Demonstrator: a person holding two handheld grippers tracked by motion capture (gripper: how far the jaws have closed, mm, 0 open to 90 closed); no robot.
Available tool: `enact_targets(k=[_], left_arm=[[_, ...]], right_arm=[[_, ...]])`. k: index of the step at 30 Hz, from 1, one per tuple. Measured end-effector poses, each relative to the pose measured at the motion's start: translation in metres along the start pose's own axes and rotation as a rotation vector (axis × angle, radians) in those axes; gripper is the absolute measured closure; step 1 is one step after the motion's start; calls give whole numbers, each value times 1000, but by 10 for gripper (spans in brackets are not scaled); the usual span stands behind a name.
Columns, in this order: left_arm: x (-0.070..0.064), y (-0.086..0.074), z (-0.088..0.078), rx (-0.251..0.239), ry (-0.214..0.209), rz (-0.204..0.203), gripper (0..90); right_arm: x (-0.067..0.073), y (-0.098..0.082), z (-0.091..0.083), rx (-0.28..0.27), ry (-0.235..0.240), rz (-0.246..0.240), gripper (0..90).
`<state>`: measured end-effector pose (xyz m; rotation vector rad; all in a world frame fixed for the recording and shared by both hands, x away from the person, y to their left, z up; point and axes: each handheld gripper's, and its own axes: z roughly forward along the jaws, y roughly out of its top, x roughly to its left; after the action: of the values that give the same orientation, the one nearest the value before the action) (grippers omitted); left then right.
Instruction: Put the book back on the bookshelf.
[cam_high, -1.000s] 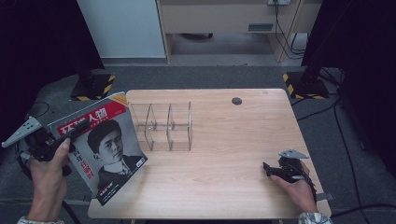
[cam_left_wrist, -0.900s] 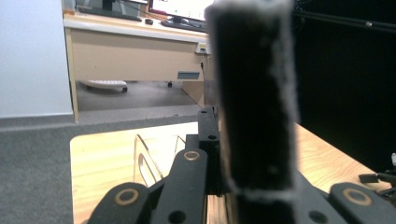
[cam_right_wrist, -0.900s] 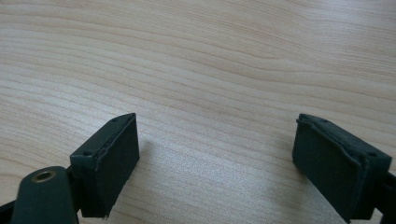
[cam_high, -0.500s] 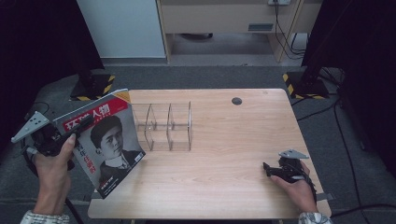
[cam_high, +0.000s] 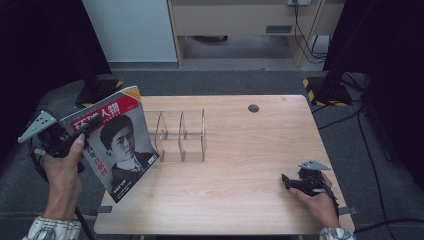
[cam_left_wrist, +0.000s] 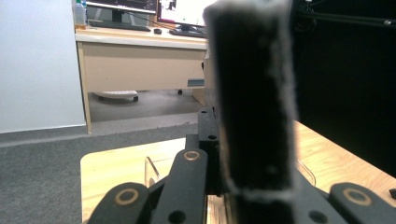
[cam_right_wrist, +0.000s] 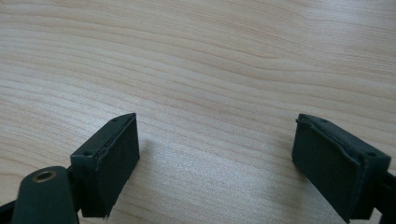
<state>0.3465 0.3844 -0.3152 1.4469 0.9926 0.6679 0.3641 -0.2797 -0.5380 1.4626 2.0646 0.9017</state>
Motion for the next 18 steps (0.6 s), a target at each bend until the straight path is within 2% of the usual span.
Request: enact_targets(k=[9,18], left_arm=[[2,4,9,-17,4,-5,867],[0,7,19,-6,22,15,867]], right_arm=[[0,0,0,0,0,0,152],[0,0,0,0,0,0,151]])
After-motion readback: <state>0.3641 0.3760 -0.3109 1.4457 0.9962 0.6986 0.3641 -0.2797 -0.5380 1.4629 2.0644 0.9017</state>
